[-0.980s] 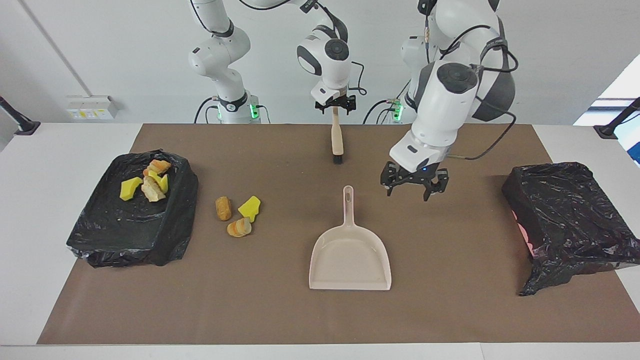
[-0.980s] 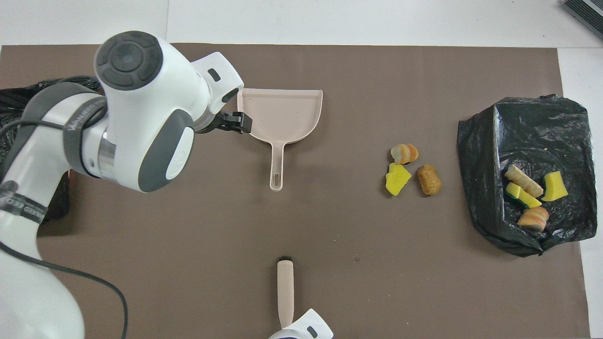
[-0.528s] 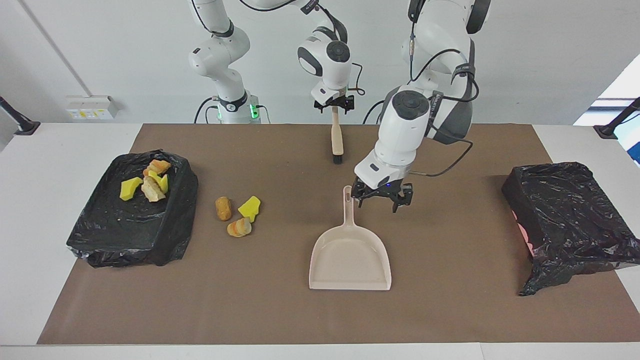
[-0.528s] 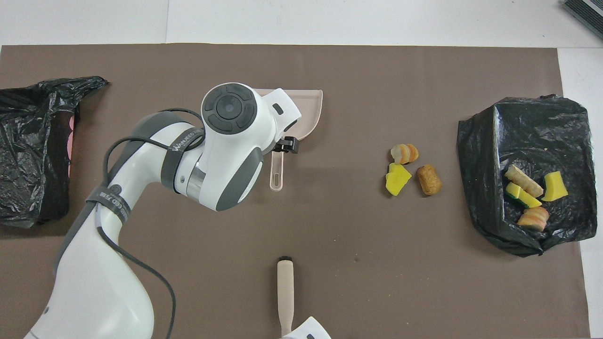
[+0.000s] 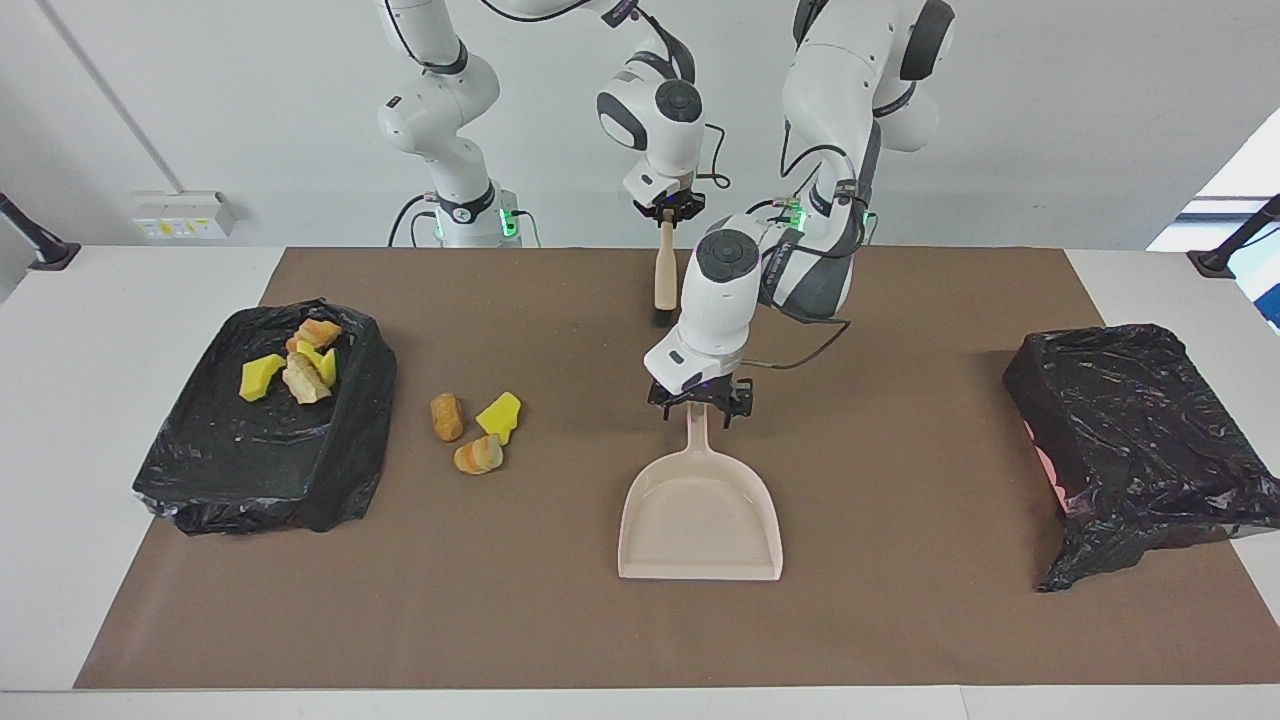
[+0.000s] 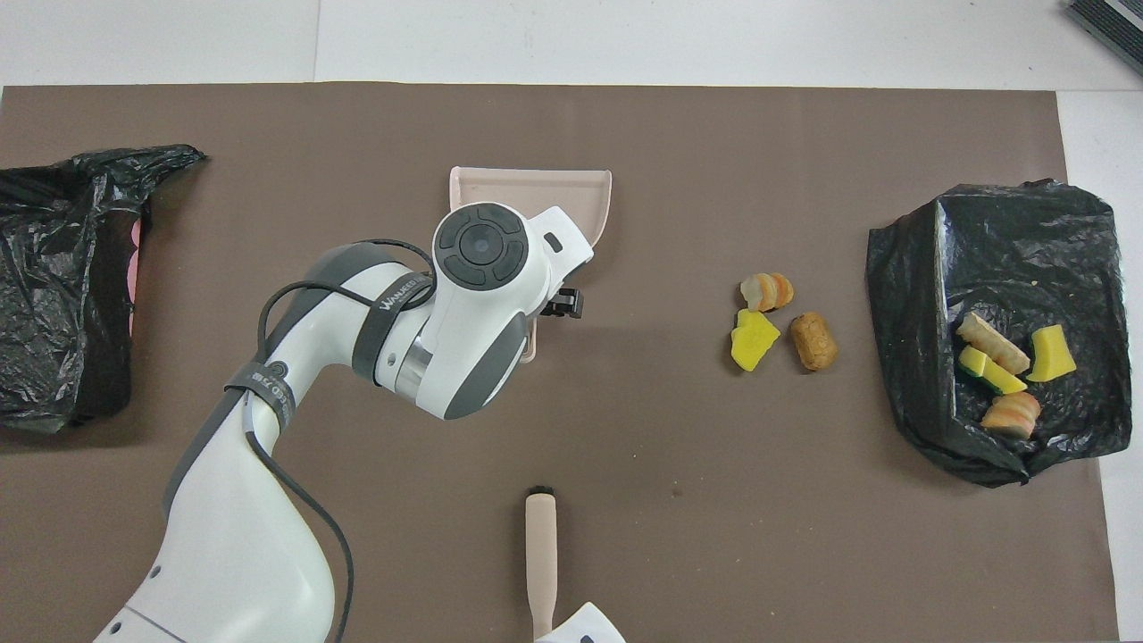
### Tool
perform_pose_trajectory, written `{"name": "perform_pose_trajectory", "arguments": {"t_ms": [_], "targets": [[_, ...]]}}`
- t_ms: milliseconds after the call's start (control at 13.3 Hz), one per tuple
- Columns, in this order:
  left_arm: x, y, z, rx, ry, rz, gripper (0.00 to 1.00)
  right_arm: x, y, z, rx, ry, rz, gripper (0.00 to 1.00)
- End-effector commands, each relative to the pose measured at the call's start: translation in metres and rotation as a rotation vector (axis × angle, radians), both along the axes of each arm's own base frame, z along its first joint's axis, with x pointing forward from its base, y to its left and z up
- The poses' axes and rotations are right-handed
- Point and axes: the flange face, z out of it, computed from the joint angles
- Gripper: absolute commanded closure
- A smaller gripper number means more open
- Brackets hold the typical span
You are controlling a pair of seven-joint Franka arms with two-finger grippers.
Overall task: Sweep and dump trash in bin
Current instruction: 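Grasp the dustpan handle with the left gripper, then grasp the brush with the right gripper while the left gripper holds the dustpan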
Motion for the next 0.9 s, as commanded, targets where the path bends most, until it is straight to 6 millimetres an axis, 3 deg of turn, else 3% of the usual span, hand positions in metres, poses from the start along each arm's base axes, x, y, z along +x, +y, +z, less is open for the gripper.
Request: {"name": "perform_pose_trajectory", "arguments": {"t_ms": [0,151,302,603,829], "targets": [[-0.007,0.003,0.004,0.0,0.0,0.015,1.0,0.01,0.004,0.011,0.018,-0.003,-0.025,1.0],[-0.007,0.003,0.005,0.006,-0.006,0.015,1.0,0.024,-0.008,0.031,0.0,0.005,-0.029,1.0],[-0.004,0.002,0.014,0.011,-0.024,0.016,1.0,0.046,-0.036,0.053,-0.024,-0.003,-0.009,1.0],[0.002,0.012,0.037,0.001,-0.042,0.029,1.0,0.117,-0.114,0.082,-0.073,-0.017,0.014,1.0],[0.008,0.026,0.056,-0.009,-0.047,0.046,1.0,0.165,-0.163,0.082,-0.157,-0.083,0.047,1.0]]}}
